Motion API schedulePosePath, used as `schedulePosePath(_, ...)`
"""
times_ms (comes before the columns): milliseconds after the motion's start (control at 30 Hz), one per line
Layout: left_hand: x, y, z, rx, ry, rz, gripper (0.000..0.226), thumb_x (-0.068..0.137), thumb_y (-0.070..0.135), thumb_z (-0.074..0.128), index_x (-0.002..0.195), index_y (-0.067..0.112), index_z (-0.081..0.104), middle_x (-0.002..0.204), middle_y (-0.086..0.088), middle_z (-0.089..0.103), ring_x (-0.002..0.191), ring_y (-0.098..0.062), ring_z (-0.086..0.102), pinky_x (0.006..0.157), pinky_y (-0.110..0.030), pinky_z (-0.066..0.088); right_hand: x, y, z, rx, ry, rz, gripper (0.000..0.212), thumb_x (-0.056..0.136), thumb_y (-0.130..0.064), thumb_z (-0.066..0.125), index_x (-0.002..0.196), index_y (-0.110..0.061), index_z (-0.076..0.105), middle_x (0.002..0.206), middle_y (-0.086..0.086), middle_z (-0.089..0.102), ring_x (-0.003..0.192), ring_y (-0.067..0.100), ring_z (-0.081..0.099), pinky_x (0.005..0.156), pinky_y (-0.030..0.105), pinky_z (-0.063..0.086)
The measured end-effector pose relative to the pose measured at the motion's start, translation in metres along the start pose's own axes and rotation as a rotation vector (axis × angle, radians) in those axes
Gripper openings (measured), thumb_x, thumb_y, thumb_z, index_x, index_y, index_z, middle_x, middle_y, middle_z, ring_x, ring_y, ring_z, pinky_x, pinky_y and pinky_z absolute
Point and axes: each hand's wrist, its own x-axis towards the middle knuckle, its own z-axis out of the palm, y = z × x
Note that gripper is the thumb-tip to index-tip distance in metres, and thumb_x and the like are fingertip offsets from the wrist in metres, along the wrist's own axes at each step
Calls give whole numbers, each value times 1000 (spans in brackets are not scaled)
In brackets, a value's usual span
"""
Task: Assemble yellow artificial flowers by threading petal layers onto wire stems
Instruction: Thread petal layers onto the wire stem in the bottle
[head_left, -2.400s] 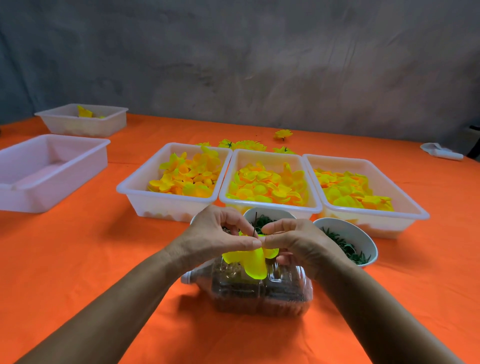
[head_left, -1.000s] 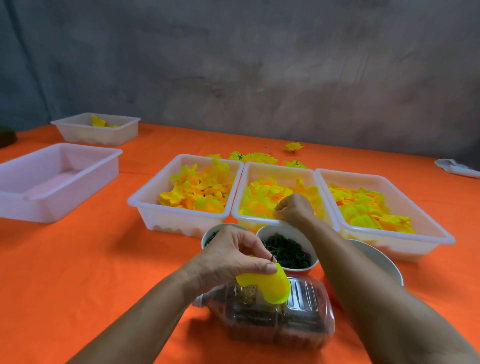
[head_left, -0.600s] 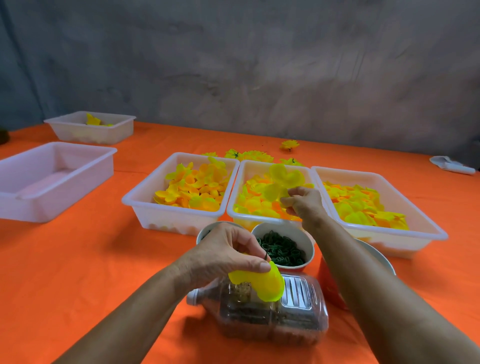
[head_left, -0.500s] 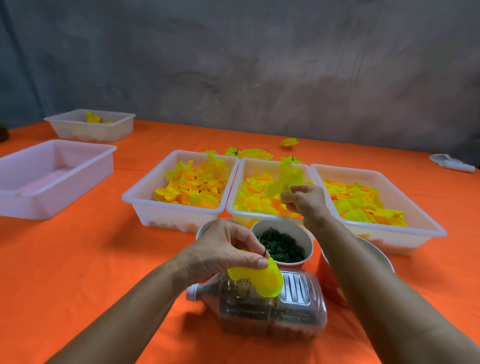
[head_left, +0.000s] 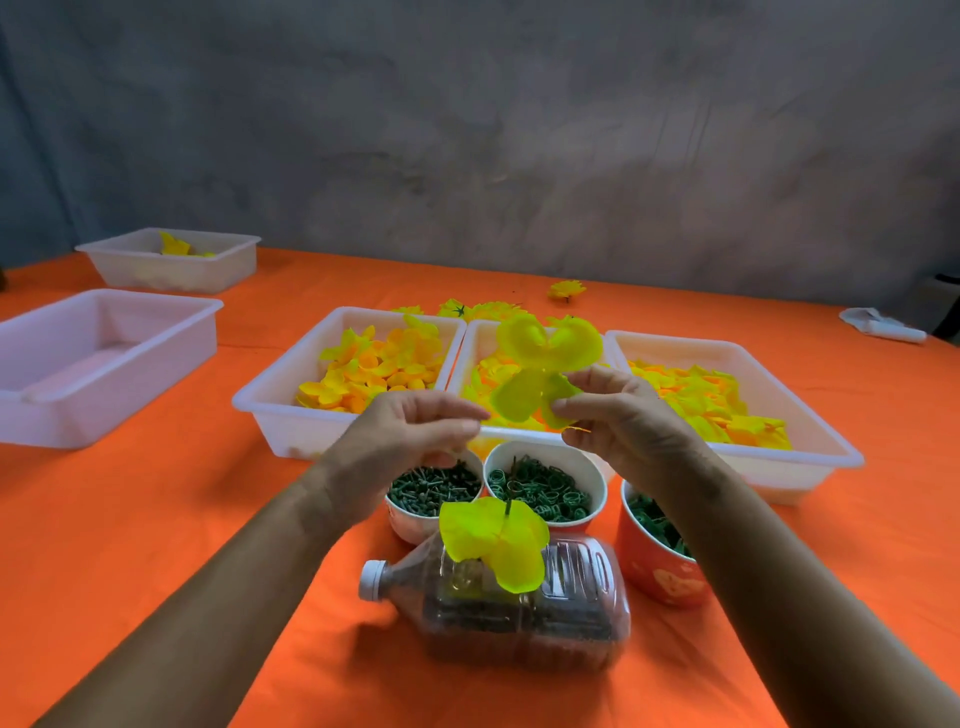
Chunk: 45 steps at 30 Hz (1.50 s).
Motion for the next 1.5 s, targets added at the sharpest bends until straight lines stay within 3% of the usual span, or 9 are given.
schedulePosePath(100, 10, 9, 5, 42, 173, 33, 30, 74, 24, 71, 102, 16, 66, 94, -4, 64, 77, -9, 59, 61, -18, 49, -8, -8, 4, -11, -102, 0, 26, 65, 3, 66, 85, -13, 64, 74, 0, 69, 63, 10, 63, 49, 20, 47)
schedulePosePath(233, 17, 20, 15, -14, 151, 4, 58, 61, 32, 73, 113, 8, 61, 104, -11, 68, 85, -17, 64, 71, -29, 51, -15, -14, 11, -100, -198, -2, 23, 74, 10, 60, 80, -12, 63, 71, -1, 67, 58, 7, 61, 51, 18, 48)
schedulePosePath(367, 18, 25, 21, -246, 99, -55, 29, 59, 21, 73, 86, 12, 69, 79, -4, 73, 67, -17, 66, 60, -28, 56, -19, -13, 16, -119, -232, 4, 29, 77, 12, 58, 83, -14, 70, 78, -2, 71, 67, 8, 65, 59, 19, 52)
schedulePosePath(533, 15, 25, 23, -267, 177, -114, 18, 61, 15, 73, 78, 14, 68, 71, -2, 68, 62, -15, 61, 66, -30, 50, -21, -12, 19, -72, -233, 23, 31, 67, -4, 72, 96, -17, 70, 90, 0, 72, 78, 12, 67, 68, 24, 53)
schedulePosePath(700, 8, 27, 25, -257, 163, -127, 28, 53, 20, 75, 80, 14, 69, 74, -4, 68, 69, -20, 59, 69, -31, 47, -26, -13, 27, 3, -171, 26, 30, 67, -18, 70, 97, -13, 70, 94, 9, 72, 80, 20, 68, 69, 32, 56)
schedulePosePath(967, -3, 34, 24, -166, 100, -132, 18, 59, 18, 75, 75, 16, 67, 58, 4, 64, 50, -7, 57, 46, -18, 47, -34, -21, 38, -38, -70, 62, 34, 73, 2, 65, 107, 5, 63, 91, 18, 66, 66, 20, 65, 57, 29, 54)
schedulePosePath(1133, -13, 37, 22, -102, 30, -164, 32, 49, 25, 77, 78, 15, 66, 61, 0, 69, 48, -9, 61, 46, -18, 49, -40, -16, 38, -111, -17, 84, 31, 75, 2, 67, 106, 2, 65, 99, 21, 67, 83, 30, 65, 83, 47, 52)
schedulePosePath(1233, -14, 37, 19, -62, 8, -203, 39, 43, 24, 79, 79, 15, 67, 59, 2, 67, 48, -8, 59, 47, -19, 50, -43, -15, 38, -142, -6, 89, 27, 74, 1, 69, 101, 0, 67, 95, 19, 70, 79, 28, 67, 73, 39, 55)
schedulePosePath(1500, -11, 34, 19, -90, 44, -308, 26, 71, -3, 72, 95, 6, 64, 55, -1, 63, 39, -8, 53, 40, -18, 46, -43, -17, 42, -152, 19, 146, 25, 71, 4, 70, 95, -2, 68, 91, 17, 70, 72, 27, 67, 66, 36, 57)
